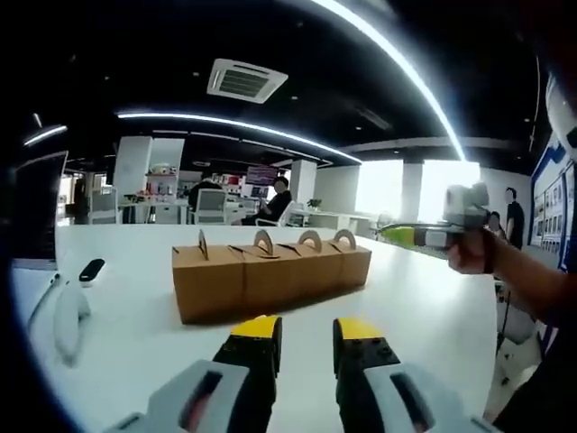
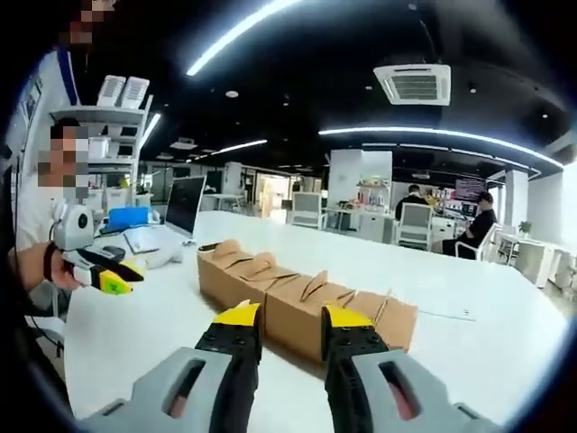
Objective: Pick up one paper box from the group, open the paper box, and remove the item inside
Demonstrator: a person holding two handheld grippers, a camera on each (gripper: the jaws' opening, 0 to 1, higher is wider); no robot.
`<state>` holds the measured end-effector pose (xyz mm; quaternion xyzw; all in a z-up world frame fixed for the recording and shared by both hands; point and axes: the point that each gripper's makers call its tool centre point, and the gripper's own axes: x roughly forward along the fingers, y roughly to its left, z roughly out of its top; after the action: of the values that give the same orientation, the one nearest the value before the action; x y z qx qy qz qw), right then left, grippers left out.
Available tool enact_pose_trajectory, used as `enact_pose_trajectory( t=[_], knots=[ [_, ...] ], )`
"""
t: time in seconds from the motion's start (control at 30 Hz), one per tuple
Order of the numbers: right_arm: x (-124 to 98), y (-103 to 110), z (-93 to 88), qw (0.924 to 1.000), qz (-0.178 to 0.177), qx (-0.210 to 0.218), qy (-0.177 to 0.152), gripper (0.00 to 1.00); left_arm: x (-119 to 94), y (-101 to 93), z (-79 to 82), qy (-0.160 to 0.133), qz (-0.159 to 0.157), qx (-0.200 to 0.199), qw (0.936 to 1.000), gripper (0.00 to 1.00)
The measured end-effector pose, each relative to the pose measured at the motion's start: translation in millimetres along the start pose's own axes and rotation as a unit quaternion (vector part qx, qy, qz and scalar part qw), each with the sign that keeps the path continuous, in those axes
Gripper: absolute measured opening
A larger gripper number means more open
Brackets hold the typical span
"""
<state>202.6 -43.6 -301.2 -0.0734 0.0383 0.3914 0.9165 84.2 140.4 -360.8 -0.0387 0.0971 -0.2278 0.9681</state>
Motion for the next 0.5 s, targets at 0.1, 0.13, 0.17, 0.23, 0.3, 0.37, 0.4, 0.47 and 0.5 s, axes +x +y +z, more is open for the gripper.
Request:
enact_pose_trajectory(
  t=[0.1,0.13,0.17,0.23,0.3,0.37,0.4,0.47,0.5],
  knots=[
    [12.9,0.9,1.3,1.0,0.0,0.003,0.0,0.27,-4.6,5.7,-2.7,0.0,0.006,-0.001,1.0,0.25],
    [16.9,1.3,0.5,1.0,0.0,0.002,0.003,0.27,-6.2,7.5,-3.7,0.0,0.008,-0.003,1.0,0.25],
    [20.7,1.6,0.0,1.0,0.0,0.001,0.005,0.27,-7.3,8.5,-4.3,0.0,0.01,-0.004,0.9999,0.25],
    [28.1,1.4,-0.1,1.0,0.001,0.002,0.009,0.27,-10.5,10.6,-6.1,-0.001,0.012,-0.009,0.9999,0.25],
    [33.9,1.5,0.6,0.9999,0.0,0.005,0.01,0.27,-13.5,12.0,-7.9,0.0,0.013,-0.011,0.9999,0.25],
    [40.9,0.9,1.9,0.9999,-0.002,0.009,0.009,0.27,-16.7,14.7,-9.6,0.001,0.015,-0.009,0.9999,0.25],
    [43.8,-0.8,1.7,0.9999,-0.003,0.01,0.009,0.27,-17.5,16.1,-10.2,0.002,0.016,-0.009,0.9998,0.25],
    [53.9,-4.4,0.4,0.9999,-0.005,0.009,0.012,0.27,-20.4,21.0,-10.3,0.0,0.022,-0.011,0.9997,0.25],
    [58.4,-6.4,-0.6,0.9999,-0.006,0.008,0.014,0.27,-21.8,22.9,-9.8,-0.002,0.024,-0.014,0.9996,0.25]
  ],
)
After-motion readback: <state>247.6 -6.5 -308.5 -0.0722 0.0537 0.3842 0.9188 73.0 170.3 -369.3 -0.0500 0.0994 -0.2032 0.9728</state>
